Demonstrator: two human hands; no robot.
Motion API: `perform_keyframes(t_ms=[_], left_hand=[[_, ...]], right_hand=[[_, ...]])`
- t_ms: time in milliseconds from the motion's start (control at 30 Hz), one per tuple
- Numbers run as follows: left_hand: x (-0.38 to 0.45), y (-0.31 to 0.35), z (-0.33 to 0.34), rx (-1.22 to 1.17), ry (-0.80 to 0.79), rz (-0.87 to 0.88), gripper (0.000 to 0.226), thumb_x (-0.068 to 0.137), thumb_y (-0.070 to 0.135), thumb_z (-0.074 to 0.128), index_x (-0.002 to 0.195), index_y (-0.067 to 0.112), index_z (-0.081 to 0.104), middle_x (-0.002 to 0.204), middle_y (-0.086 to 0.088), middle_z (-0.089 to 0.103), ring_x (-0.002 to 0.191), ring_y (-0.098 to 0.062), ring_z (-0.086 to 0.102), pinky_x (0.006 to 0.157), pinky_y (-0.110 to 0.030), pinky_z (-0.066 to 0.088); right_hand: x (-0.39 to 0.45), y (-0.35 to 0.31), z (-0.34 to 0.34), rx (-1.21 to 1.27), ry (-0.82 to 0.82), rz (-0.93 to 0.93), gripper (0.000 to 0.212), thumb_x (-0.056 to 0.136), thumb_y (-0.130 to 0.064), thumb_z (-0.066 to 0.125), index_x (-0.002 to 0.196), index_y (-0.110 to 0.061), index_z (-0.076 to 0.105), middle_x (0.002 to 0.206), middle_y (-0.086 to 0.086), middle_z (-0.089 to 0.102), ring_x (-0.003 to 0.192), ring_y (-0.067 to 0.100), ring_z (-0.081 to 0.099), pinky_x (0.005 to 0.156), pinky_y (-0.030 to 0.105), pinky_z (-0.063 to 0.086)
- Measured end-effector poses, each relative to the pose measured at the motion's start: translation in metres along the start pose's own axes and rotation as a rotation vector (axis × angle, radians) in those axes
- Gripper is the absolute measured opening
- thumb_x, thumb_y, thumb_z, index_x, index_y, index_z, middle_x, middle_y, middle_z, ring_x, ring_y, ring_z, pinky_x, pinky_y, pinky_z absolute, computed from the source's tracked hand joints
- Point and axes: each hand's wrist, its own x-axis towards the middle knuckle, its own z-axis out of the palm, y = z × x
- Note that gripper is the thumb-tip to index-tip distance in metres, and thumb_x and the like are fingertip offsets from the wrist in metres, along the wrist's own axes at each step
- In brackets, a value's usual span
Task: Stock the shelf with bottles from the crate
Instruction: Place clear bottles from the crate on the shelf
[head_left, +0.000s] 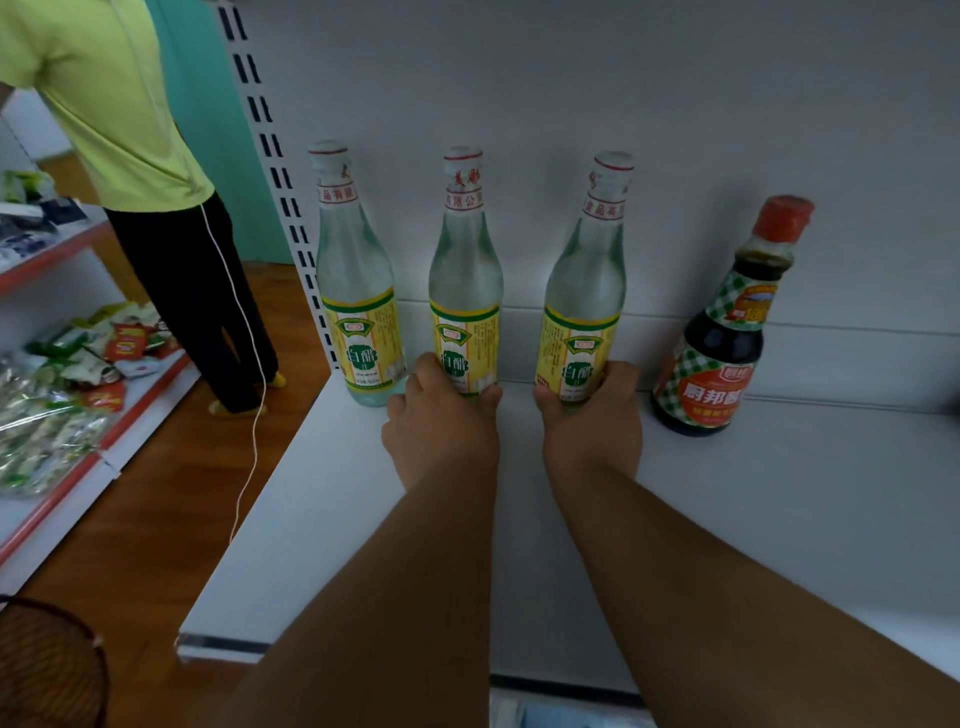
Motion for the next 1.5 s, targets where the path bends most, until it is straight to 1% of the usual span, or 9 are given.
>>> perform_keyframes(t_ms=[133,367,667,967,1133,1233,1300,1400,1500], left_hand=[[-0.001,0.001,-0.001,0.02,-0.012,-0.008,0.065,0.083,0.054,0.065,0.13,0.018,0.038,0.13,-0.006,0.055,0.12,-0.031,0.046,0.092,-0.044,0.039],[-0.002,-0.001,-0.001,-0.02,0.007,-0.007,0.069,0.081,0.056,0.066,0.13,0.017,0.039,0.13,-0.006,0.055,0.12,-0.031,0.048,0.094,-0.044,0.039],[-0.001,-0.002,0.0,-0.011,0.002,0.008,0.062,0.08,0.055,0.068,0.124,0.02,0.04,0.126,-0.005,0.056,0.118,-0.03,0.048,0.091,-0.045,0.04],[-0.002,-0.001,0.0,0.013,0.007,0.014,0.061,0.082,0.054,0.067,0.124,0.018,0.04,0.127,-0.005,0.056,0.118,-0.031,0.048,0.091,-0.045,0.04],[-0.002,0.0,-0.001,0.024,-0.003,0.007,0.059,0.084,0.052,0.065,0.124,0.016,0.04,0.128,-0.008,0.056,0.119,-0.032,0.047,0.091,-0.044,0.04],[-0.003,0.0,-0.004,0.013,-0.033,-0.007,0.065,0.081,0.05,0.069,0.126,0.013,0.04,0.131,-0.011,0.052,0.123,-0.033,0.046,0.096,-0.045,0.04],[-0.012,0.001,-0.011,-0.005,-0.058,-0.011,0.071,0.078,0.044,0.075,0.129,0.009,0.039,0.134,-0.012,0.049,0.126,-0.034,0.045,0.1,-0.046,0.04],[-0.044,0.005,-0.028,-0.017,-0.046,0.084,0.066,0.081,0.031,0.074,0.132,0.006,0.041,0.133,-0.015,0.048,0.125,-0.035,0.045,0.101,-0.046,0.041],[-0.091,0.012,-0.048,0.021,-0.055,0.242,0.054,0.083,0.026,0.069,0.128,0.006,0.047,0.124,-0.015,0.052,0.116,-0.036,0.047,0.095,-0.046,0.043]], right_hand=[[0.0,0.002,-0.001,-0.001,-0.033,-0.01,0.051,0.079,-0.033,0.076,0.115,-0.017,0.044,0.114,0.006,0.06,0.104,0.026,0.059,0.078,0.028,0.042],[-0.001,0.0,0.002,-0.019,0.004,0.0,0.05,0.078,-0.034,0.077,0.11,-0.016,0.043,0.114,0.006,0.06,0.102,0.026,0.06,0.076,0.029,0.042],[-0.001,-0.001,-0.002,-0.014,-0.018,0.004,0.048,0.08,-0.033,0.076,0.109,-0.017,0.042,0.112,0.005,0.059,0.101,0.025,0.059,0.074,0.028,0.039],[-0.001,-0.003,-0.003,-0.013,-0.032,-0.013,0.049,0.08,-0.031,0.076,0.109,-0.016,0.04,0.116,0.006,0.058,0.103,0.025,0.059,0.076,0.029,0.042],[-0.001,-0.011,-0.007,-0.037,-0.086,0.011,0.062,0.078,-0.032,0.078,0.121,-0.012,0.039,0.125,0.01,0.054,0.113,0.03,0.057,0.086,0.037,0.048],[-0.01,-0.013,-0.021,-0.07,-0.141,0.028,0.079,0.078,-0.033,0.079,0.137,-0.009,0.032,0.137,0.012,0.045,0.123,0.031,0.05,0.097,0.038,0.044],[-0.023,-0.008,-0.035,-0.106,-0.188,-0.013,0.076,0.082,-0.032,0.075,0.139,-0.009,0.031,0.14,0.012,0.041,0.126,0.031,0.046,0.101,0.037,0.041],[-0.043,-0.004,-0.065,-0.174,-0.259,-0.094,0.069,0.087,-0.031,0.069,0.141,-0.008,0.032,0.142,0.012,0.04,0.129,0.03,0.042,0.104,0.035,0.036],[-0.062,-0.002,-0.102,-0.267,-0.334,-0.165,0.063,0.09,-0.033,0.065,0.141,-0.009,0.035,0.141,0.011,0.04,0.129,0.029,0.041,0.103,0.036,0.036]])
